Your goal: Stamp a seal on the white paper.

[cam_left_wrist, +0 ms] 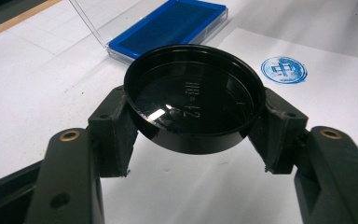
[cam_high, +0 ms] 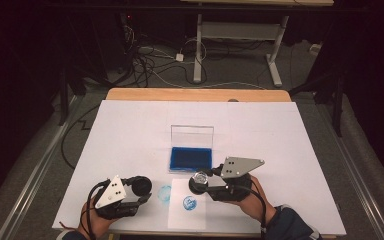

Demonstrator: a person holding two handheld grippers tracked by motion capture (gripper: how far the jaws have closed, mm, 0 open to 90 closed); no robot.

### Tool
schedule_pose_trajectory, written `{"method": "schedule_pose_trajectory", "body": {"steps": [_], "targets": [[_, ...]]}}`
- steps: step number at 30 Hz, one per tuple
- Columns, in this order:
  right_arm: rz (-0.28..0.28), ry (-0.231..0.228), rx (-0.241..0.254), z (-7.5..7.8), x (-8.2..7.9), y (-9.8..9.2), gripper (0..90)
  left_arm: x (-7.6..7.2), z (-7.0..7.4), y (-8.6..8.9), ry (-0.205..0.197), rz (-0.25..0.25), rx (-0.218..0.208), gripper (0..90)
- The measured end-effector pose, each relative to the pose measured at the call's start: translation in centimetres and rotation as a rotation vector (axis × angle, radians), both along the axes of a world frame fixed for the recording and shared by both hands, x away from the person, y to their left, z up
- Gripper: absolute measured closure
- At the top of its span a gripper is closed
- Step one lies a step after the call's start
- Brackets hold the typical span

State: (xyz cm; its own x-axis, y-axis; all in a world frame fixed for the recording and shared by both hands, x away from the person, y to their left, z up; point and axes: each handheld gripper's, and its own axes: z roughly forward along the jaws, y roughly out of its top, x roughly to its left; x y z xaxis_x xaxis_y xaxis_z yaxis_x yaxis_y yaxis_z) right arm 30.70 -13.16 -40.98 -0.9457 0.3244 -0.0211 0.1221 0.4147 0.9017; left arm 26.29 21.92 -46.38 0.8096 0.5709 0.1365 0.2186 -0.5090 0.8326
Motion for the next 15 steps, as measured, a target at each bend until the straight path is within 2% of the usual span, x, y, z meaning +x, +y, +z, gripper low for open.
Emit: {"method": "schedule_pose_trajectory", "body": {"steps": [15], "targets": [[-0.004,-0.004,0.015,0.66,-0.07,-0.48,57.1,0.1,-0.19,-0.35,0.006,-0.019,0.006,36.7]]}}
